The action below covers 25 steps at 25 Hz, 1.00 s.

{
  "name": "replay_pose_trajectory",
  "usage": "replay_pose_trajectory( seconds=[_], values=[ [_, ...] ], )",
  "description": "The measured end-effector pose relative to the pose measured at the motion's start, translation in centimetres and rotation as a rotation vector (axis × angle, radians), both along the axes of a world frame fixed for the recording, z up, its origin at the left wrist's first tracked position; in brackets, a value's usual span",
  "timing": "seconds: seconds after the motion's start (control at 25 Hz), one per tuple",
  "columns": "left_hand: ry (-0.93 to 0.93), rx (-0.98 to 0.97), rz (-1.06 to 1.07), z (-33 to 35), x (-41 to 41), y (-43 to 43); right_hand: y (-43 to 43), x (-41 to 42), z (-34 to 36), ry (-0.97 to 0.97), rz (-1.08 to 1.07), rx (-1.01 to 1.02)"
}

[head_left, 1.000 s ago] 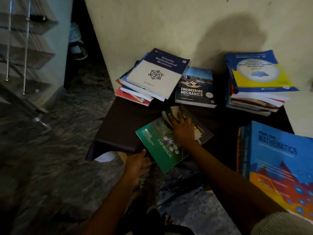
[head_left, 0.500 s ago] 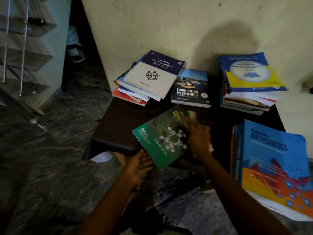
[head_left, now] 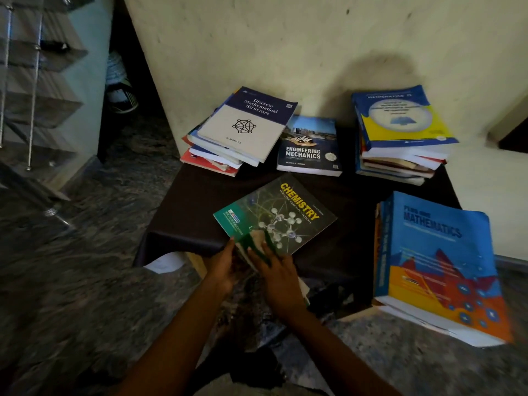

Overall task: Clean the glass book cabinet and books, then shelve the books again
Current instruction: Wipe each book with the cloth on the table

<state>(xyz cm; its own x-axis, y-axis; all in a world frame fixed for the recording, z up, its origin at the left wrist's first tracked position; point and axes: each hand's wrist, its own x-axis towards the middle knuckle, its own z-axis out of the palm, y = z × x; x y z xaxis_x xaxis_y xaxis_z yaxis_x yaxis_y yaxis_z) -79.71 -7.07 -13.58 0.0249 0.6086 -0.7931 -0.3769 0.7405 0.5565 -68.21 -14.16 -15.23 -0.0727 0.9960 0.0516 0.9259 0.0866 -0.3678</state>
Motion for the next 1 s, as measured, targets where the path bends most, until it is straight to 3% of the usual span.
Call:
replay_pose_trajectory(
  seconds=[0.24,0.4,0.52,0.68,0.72,0.92,1.0],
  values=[
    [0.076,0.187,-0.012,2.0,3.5,-0.9,1.5,7.7,5.1,0.147,-0.239,0.146],
    [0.051,0.384,-0.051,4.9,4.6,-3.3,0.6,11.4,8.4,0.214,-0.265,0.254],
    [0.215,0.696,-0.171,7.0,4.5,-3.9,-0.4,12.6,10.9,0.29,-0.246,0.322],
    [0.861,1.214,-0.369,9.1,4.3,-1.2,-1.0,13.1,12.8,0.322,-0.264,0.39],
    [0.937,1.323,-0.421,9.6,4.3,-0.5,-1.2,13.2,13.1,0.322,-0.265,0.407],
    [1.134,1.972,-0.67,6.2,2.8,3.4,-3.1,13.4,12.2,0.395,-0.32,0.393],
    [1.13,2.096,-0.807,3.0,0.7,3.8,-3.7,13.1,11.0,0.408,-0.327,0.346]
  ],
)
